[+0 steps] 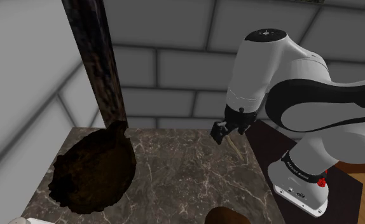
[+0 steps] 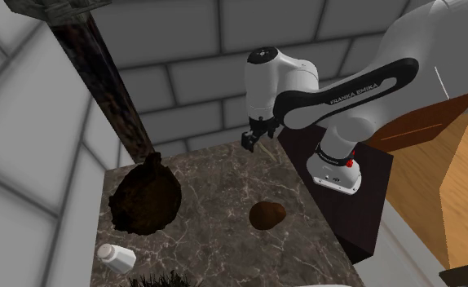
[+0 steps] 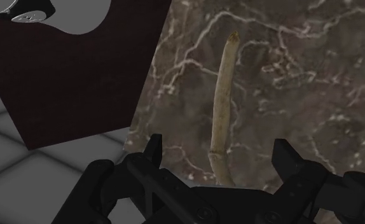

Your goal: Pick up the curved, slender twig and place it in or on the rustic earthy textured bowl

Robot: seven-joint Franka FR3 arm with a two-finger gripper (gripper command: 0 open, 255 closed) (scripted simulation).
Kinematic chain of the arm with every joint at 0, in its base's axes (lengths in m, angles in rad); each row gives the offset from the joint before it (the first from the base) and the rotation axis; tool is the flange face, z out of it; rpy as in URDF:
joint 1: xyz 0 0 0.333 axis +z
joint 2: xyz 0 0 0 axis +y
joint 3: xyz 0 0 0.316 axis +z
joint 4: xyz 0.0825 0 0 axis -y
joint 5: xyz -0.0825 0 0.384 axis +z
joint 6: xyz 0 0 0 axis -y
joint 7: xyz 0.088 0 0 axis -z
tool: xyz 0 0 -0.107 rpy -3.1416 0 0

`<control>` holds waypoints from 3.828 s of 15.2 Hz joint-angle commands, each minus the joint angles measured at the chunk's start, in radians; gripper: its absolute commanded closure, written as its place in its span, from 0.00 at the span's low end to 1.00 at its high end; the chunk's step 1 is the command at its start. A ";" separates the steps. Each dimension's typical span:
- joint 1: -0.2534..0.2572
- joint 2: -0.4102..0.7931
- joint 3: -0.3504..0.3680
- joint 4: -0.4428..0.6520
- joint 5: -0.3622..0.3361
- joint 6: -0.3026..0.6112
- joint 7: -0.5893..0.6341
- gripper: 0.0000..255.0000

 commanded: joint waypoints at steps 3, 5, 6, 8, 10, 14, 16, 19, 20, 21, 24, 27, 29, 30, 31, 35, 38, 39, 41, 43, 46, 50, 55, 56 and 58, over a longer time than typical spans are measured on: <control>0.001 0.001 0.001 -0.006 0.002 0.007 -0.001 0.00; 0.001 0.001 0.001 -0.006 0.002 0.007 -0.001 0.00; 0.001 0.001 0.001 -0.006 0.002 0.007 -0.001 0.00; 0.001 0.001 0.001 -0.006 0.002 0.007 -0.001 1.00; 0.002 0.000 0.002 -0.007 0.003 0.007 -0.001 1.00; 0.006 -0.002 0.004 -0.011 0.007 0.009 0.002 1.00; 0.001 0.001 0.001 -0.006 0.002 0.007 -0.001 1.00; 0.002 -0.028 -0.020 0.019 -0.011 -0.046 -0.003 1.00; 0.002 -0.036 -0.027 0.027 -0.016 -0.063 -0.004 1.00; 0.002 -0.045 -0.033 0.036 -0.020 -0.080 -0.005 1.00; 0.000 -0.066 -0.053 0.064 -0.034 -0.129 -0.007 1.00; -0.002 -0.084 -0.071 0.094 -0.047 -0.176 -0.009 1.00; -0.004 -0.093 -0.082 0.115 -0.056 -0.207 -0.010 1.00; -0.005 -0.097 -0.088 0.126 -0.060 -0.221 -0.011 1.00; -0.006 -0.101 -0.093 0.137 -0.065 -0.236 -0.012 1.00; -0.011 -0.113 -0.114 0.182 -0.082 -0.293 -0.013 1.00; -0.015 -0.118 -0.128 0.218 -0.094 -0.334 -0.015 1.00; -0.017 -0.120 -0.133 0.230 -0.098 -0.348 -0.015 1.00; -0.020 -0.121 -0.142 0.255 -0.106 -0.374 -0.016 1.00; -0.023 -0.121 -0.150 0.281 -0.113 -0.400 -0.016 1.00; -0.028 -0.120 -0.162 0.320 -0.124 -0.438 -0.017 1.00; -0.038 -0.082 -0.147 0.376 -0.124 -0.452 0.001 1.00; -0.085 0.101 -0.024 0.521 -0.114 -0.397 0.099 1.00; -0.096 0.138 0.001 0.553 -0.117 -0.388 0.121 1.00; -0.121 0.217 0.055 0.619 -0.131 -0.372 0.167 1.00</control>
